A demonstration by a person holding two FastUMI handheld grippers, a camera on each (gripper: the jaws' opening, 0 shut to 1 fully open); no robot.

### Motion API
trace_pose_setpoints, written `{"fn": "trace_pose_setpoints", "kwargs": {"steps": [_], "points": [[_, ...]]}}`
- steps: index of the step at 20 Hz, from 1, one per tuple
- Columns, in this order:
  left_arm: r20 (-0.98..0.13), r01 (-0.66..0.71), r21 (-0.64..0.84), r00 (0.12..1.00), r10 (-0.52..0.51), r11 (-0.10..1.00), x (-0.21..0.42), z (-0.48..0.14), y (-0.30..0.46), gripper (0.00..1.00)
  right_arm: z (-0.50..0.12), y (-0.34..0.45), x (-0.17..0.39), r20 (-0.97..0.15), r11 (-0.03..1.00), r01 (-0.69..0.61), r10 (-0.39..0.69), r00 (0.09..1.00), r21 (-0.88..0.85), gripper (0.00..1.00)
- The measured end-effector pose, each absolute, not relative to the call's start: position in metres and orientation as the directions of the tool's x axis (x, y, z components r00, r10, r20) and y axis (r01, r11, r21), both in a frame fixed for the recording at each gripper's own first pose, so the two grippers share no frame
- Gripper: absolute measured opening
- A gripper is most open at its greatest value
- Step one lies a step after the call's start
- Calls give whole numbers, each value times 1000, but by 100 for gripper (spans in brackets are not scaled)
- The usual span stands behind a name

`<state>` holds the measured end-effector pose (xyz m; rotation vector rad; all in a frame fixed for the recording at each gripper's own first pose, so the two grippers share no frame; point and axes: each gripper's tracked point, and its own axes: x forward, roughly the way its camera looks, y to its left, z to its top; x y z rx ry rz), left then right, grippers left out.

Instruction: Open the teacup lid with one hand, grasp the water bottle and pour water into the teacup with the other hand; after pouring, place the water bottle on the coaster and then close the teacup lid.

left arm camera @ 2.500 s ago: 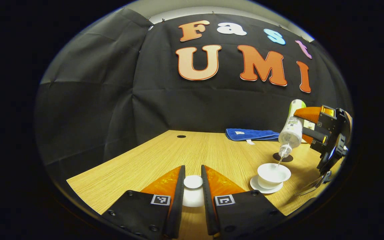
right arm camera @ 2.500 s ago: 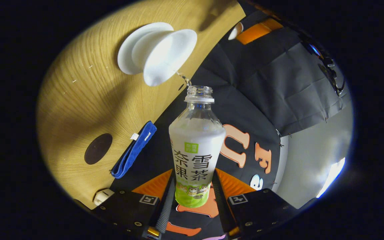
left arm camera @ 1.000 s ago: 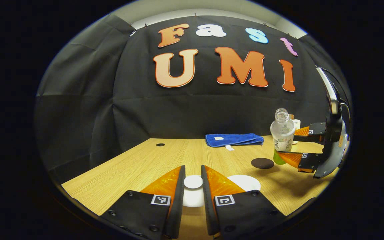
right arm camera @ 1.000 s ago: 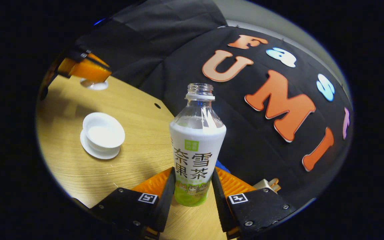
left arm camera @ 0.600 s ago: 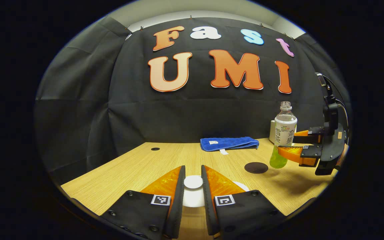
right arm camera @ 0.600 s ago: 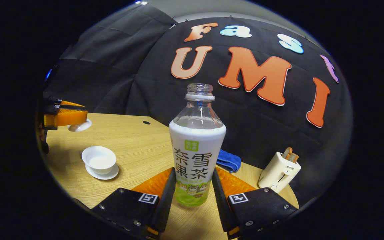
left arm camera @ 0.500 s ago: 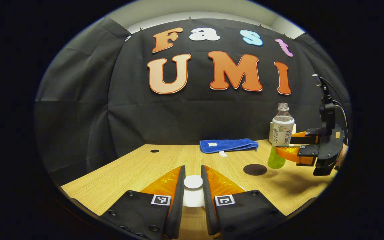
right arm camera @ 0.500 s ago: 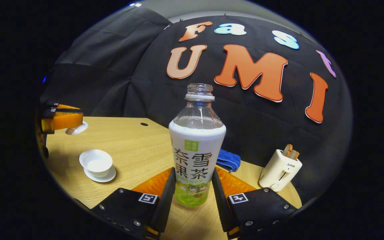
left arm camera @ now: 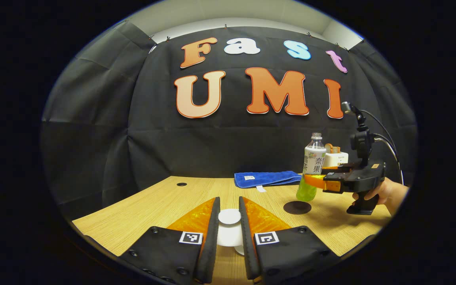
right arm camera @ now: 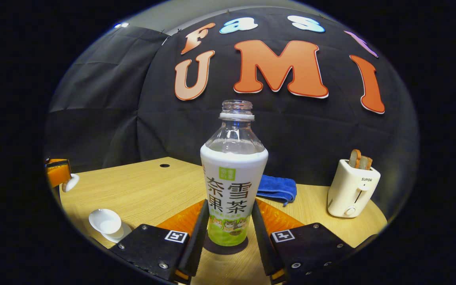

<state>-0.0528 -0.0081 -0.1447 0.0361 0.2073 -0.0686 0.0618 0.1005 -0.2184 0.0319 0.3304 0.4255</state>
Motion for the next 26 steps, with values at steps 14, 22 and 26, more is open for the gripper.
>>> {"fn": "trace_pose_setpoints", "kwargs": {"steps": [14, 22, 26], "points": [[-258, 120, -8, 959, -118, 993, -37, -161, -32, 34, -260, 115, 74, -395, 904, -414, 422, 816, 110, 72], [-333, 181, 12, 928, -167, 983, -29, -198, -57, 34, -223, 91, 43, -333, 904, -420, 421, 844, 80, 96], [-377, 198, 33, 910, -171, 980, -28, -217, -61, 34, -206, 73, 25, -299, 914, -400, 402, 866, 70, 96]]}}
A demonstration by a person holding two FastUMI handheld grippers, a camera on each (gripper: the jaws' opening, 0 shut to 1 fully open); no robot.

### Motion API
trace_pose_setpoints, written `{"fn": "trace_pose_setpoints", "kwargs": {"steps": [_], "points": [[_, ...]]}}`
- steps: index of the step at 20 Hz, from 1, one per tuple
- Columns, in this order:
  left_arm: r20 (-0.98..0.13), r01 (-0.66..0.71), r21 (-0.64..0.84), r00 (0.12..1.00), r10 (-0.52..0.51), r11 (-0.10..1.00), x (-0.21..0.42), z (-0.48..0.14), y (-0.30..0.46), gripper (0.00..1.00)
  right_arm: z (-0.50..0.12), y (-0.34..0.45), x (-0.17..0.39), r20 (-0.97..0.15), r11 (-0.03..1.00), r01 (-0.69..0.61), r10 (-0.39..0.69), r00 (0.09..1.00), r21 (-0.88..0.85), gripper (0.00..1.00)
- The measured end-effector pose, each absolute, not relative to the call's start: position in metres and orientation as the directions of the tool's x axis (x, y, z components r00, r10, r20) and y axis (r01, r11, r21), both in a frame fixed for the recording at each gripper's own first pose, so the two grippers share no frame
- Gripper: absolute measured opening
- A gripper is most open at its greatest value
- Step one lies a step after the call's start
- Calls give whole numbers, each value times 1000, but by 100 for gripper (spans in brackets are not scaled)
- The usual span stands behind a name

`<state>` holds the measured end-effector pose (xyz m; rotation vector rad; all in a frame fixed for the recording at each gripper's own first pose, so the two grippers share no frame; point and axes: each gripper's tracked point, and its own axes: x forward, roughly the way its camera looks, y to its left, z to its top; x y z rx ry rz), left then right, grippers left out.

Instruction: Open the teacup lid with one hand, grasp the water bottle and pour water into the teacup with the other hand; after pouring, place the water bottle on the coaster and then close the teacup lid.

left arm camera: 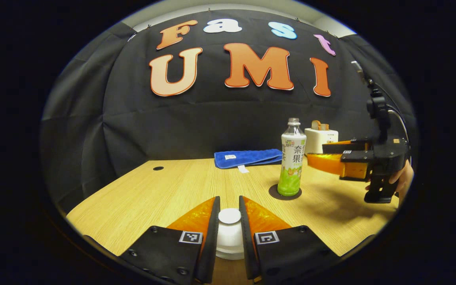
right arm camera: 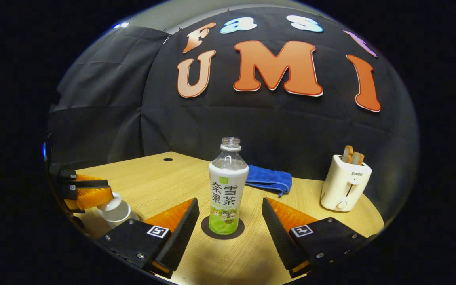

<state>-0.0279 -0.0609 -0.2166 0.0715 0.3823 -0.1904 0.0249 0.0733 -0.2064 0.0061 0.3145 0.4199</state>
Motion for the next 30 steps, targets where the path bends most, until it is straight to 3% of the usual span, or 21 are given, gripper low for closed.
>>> {"fn": "trace_pose_setpoints", "kwargs": {"steps": [11, 13, 14, 15, 16, 17, 20, 24, 27, 28, 30], "points": [[-436, 212, 91, 887, -153, 973, -31, -238, -65, 34, -200, 48, -2, -297, 926, -375, 367, 882, 30, 96], [-420, 196, 104, 898, -135, 975, -31, -232, -59, 42, -193, 49, -7, -286, 926, -376, 370, 884, 38, 96], [-405, 184, 106, 905, -126, 977, -30, -226, -56, 57, -189, 48, -8, -277, 927, -374, 369, 887, 39, 96], [-385, 167, 111, 916, -112, 980, -28, -219, -52, 63, -183, 47, -10, -268, 928, -370, 366, 891, 38, 96], [-370, 155, 118, 923, -102, 981, -25, -213, -49, 80, -176, 46, -13, -257, 930, -366, 363, 896, 37, 96], [-358, 143, 132, 930, -88, 981, -24, -206, -46, 77, -168, 45, -15, -243, 932, -361, 359, 901, 41, 96], [-282, 108, 136, 957, -66, 985, -15, -173, -41, 96, -140, 41, -23, -196, 938, -339, 346, 918, 69, 96], [-168, 84, 100, 984, -66, 991, -7, -115, -42, 99, -107, 28, -30, -138, 954, -289, 298, 944, 80, 95], [-115, 94, 106, 990, -82, 990, -5, -80, -50, 94, -87, 23, -36, -118, 964, -260, 265, 957, 55, 96], [-91, 92, 105, 992, -83, 990, -6, -68, -51, 98, -81, 26, -39, -110, 964, -263, 267, 957, 51, 96], [-56, 88, 94, 995, -83, 992, -4, -46, -55, 94, -72, 28, -43, -102, 964, -260, 264, 959, 52, 97]]}}
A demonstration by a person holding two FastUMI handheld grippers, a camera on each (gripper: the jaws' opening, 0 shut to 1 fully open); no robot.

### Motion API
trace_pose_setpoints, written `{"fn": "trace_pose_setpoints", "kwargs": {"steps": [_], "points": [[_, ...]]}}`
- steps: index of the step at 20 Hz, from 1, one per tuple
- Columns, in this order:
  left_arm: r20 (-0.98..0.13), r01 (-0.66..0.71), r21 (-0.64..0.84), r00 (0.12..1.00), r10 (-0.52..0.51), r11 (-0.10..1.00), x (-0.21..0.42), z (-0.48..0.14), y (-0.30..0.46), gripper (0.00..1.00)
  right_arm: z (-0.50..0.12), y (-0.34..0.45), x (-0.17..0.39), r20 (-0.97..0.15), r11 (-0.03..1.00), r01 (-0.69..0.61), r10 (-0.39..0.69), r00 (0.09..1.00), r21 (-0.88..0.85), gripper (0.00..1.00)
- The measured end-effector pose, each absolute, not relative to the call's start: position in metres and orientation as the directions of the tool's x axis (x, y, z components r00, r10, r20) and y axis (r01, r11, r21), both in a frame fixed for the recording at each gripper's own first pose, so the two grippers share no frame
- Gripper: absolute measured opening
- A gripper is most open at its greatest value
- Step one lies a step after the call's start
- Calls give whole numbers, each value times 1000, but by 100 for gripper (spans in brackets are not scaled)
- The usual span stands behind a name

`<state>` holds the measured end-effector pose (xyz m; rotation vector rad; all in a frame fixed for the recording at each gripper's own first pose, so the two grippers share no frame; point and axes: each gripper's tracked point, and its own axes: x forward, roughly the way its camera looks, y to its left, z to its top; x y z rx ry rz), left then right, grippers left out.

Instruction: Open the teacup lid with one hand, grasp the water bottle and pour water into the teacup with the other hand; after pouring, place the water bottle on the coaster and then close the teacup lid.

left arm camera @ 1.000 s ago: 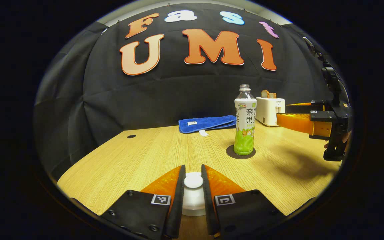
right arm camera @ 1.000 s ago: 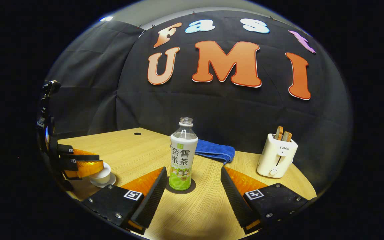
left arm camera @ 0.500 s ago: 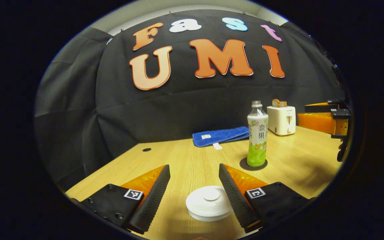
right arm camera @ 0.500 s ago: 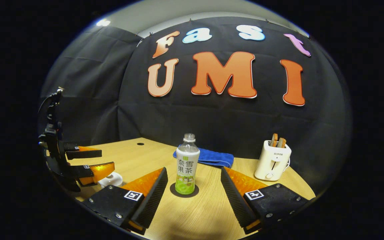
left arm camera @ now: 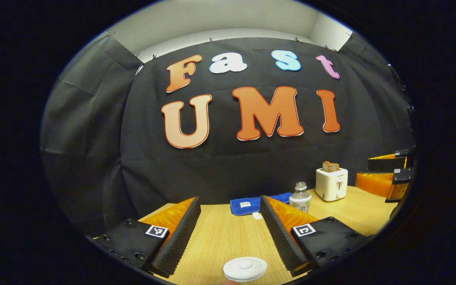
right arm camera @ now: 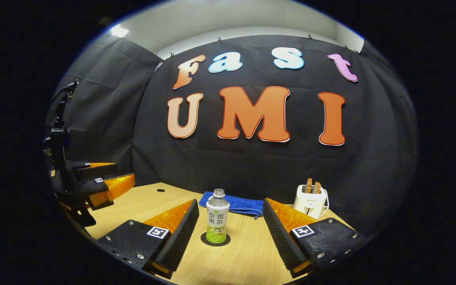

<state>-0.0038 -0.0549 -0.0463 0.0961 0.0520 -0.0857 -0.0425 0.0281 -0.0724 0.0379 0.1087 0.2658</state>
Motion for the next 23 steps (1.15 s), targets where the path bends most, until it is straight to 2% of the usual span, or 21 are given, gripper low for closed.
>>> {"fn": "trace_pose_setpoints", "kwargs": {"steps": [2, 3, 4, 9, 11, 12, 14, 15, 16, 17, 19, 22, 23], "points": [[-49, 84, 72, 996, -81, 994, -4, -37, -56, 94, -68, 26, -46, -98, 967, -249, 254, 962, 53, 97], [-42, 79, 61, 996, -77, 995, -3, -32, -56, 98, -62, 24, -46, -88, 969, -241, 245, 966, 47, 97], [-35, 77, 55, 997, -75, 996, -1, -27, -55, 94, -57, 22, -47, -75, 972, -234, 236, 969, 39, 97], [-2, 72, 45, 997, -72, 996, -2, -12, -62, 94, -46, 17, -56, -45, 974, -222, 225, 973, 53, 98], [0, 86, 31, 996, -86, 996, -5, -13, -66, 94, -45, 13, -58, -39, 975, -215, 217, 975, 48, 98], [2, 90, 22, 996, -90, 996, -6, -13, -68, 98, -46, 11, -58, -36, 977, -210, 212, 977, 46, 98], [-4, 87, 16, 996, -87, 996, -6, -15, -67, 94, -45, 8, -60, -31, 979, -200, 201, 979, 38, 98], [-12, 83, 19, 996, -83, 996, -5, -20, -66, 95, -46, 6, -59, -30, 980, -194, 195, 980, 36, 100], [-19, 75, 19, 997, -75, 997, -6, -22, -64, 98, -47, 6, -60, -31, 981, -190, 191, 981, 37, 100], [-22, 70, 15, 997, -70, 997, -6, -23, -62, 95, -49, 5, -59, -33, 982, -187, 188, 982, 38, 98], [-19, 59, 6, 998, -59, 998, -7, -23, -58, 99, -53, 3, -60, -41, 983, -180, 182, 982, 40, 98], [-14, 46, 6, 999, -46, 999, -9, -23, -53, 99, -55, 2, -58, -48, 984, -174, 176, 983, 40, 98], [-13, 44, 6, 999, -44, 999, -9, -23, -52, 95, -55, 3, -58, -48, 984, -175, 177, 983, 38, 98]]}}
